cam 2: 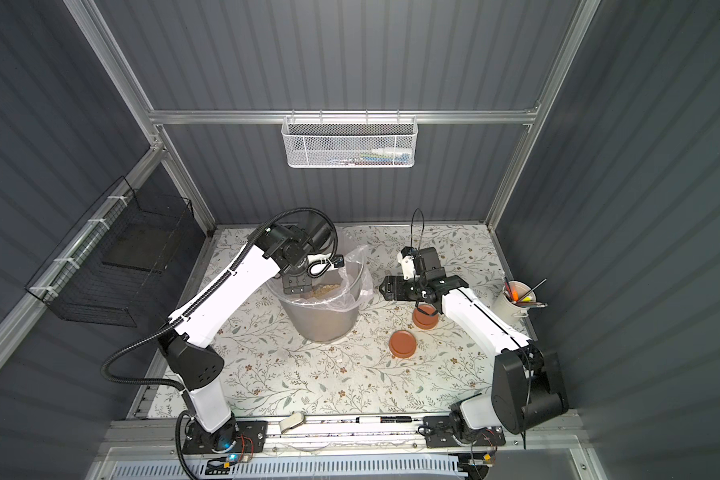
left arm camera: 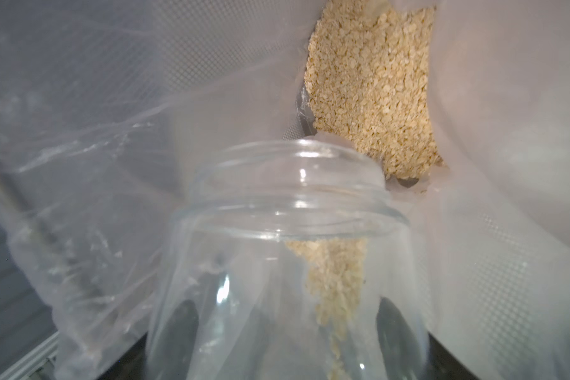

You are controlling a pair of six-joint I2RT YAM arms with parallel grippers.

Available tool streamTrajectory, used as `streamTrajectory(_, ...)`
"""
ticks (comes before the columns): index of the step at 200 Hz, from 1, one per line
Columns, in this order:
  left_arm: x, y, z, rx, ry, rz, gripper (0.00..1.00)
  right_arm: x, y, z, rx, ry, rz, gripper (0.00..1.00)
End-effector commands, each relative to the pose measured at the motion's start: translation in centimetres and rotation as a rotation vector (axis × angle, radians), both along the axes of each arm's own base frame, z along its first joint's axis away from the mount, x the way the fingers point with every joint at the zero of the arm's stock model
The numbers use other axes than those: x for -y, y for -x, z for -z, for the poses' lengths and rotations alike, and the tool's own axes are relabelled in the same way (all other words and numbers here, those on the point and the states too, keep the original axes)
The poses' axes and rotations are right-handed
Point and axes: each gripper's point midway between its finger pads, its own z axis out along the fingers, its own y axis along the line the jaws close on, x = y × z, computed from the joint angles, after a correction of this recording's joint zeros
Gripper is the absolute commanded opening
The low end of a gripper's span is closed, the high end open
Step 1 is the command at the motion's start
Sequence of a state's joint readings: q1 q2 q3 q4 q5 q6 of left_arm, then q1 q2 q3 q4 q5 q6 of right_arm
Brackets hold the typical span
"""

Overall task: Empty expired oatmeal from jars
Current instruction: Place the lid at the center of the board.

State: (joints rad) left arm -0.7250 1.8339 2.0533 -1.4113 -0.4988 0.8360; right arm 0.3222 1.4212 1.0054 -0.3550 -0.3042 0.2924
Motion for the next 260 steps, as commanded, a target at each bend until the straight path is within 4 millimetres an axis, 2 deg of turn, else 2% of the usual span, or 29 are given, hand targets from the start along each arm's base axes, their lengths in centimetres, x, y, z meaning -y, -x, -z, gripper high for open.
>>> streamTrajectory(1, -0.4, -1.2, -2.9, 0.064, -0.1, 0.18, 0.0, -0.6, -0.3, 0.9, -0.018, -0.034, -0.014, 0.85)
streamTrajectory(18, 0.6, -2.1, -2.8, 0.053, -0.132, 0.272, 0.0, -1.1, -0.2, 1.1, -0.025, -0.057, -0.027, 0.85)
streamTrajectory(37, 1.2, -2.4, -0.9, 0.012, -0.182, 0.35, 0.0, -1.1, -0.2, 1.5, -0.03, -0.066, -0.025, 0.85)
streamTrajectory(51, 0.5, -1.9, 0.9, -0.028, -0.24, 0.388, 0.0, -1.1, -0.2, 1.5, -0.028, -0.072, -0.025, 0.85)
streamTrajectory(72, -1.9, -1.1, 3.0, -0.058, -0.375, 0.42, 0.0, -1.2, -0.4, 1.4, -0.021, -0.086, -0.031, 0.85)
streamTrajectory(104, -2.3, -1.8, 2.6, -0.005, -0.476, 0.514, 0.0, -1.5, -0.9, 1.4, -0.016, -0.116, -0.029, 0.85)
streamTrajectory(146, 0.1, -3.8, 1.4, 0.077, -0.473, 0.624, 0.0, -1.8, -1.1, 1.6, -0.015, -0.145, -0.029, 0.85)
streamTrajectory(185, 0.0, -3.0, 3.6, 0.021, -0.498, 0.683, 0.0, -1.7, -1.1, 1.2, 0.005, -0.146, -0.025, 0.85)
streamTrajectory(198, 0.2, -2.9, 3.4, 0.023, -0.493, 0.703, 0.0, -1.6, -1.1, 1.4, -0.002, -0.149, -0.027, 0.85)
streamTrajectory(205, 0.9, -3.3, 3.2, 0.053, -0.471, 0.713, 0.0, -1.6, -1.1, 1.5, -0.004, -0.148, -0.027, 0.85)
streamTrajectory(221, 1.4, -2.3, 5.1, 0.015, -0.455, 0.746, 0.0, -1.7, -1.2, 1.6, -0.004, -0.15, -0.028, 0.85)
streamTrajectory(228, 1.3, -2.3, 5.3, 0.011, -0.466, 0.735, 0.0, -1.6, -1.3, 1.6, -0.004, -0.151, -0.025, 0.85)
streamTrajectory(237, 1.4, -2.6, 4.7, 0.029, -0.467, 0.729, 0.0, -1.6, -1.3, 1.5, -0.004, -0.154, -0.023, 0.85)
streamTrajectory(246, 1.9, -3.1, 3.4, 0.075, -0.451, 0.729, 0.0, -1.7, -1.3, 1.4, -0.004, -0.159, -0.026, 0.84)
streamTrajectory(260, 3.0, -4.0, 0.2, 0.185, -0.382, 0.693, 0.0, -1.7, -1.4, 1.5, -0.005, -0.159, -0.027, 0.84)
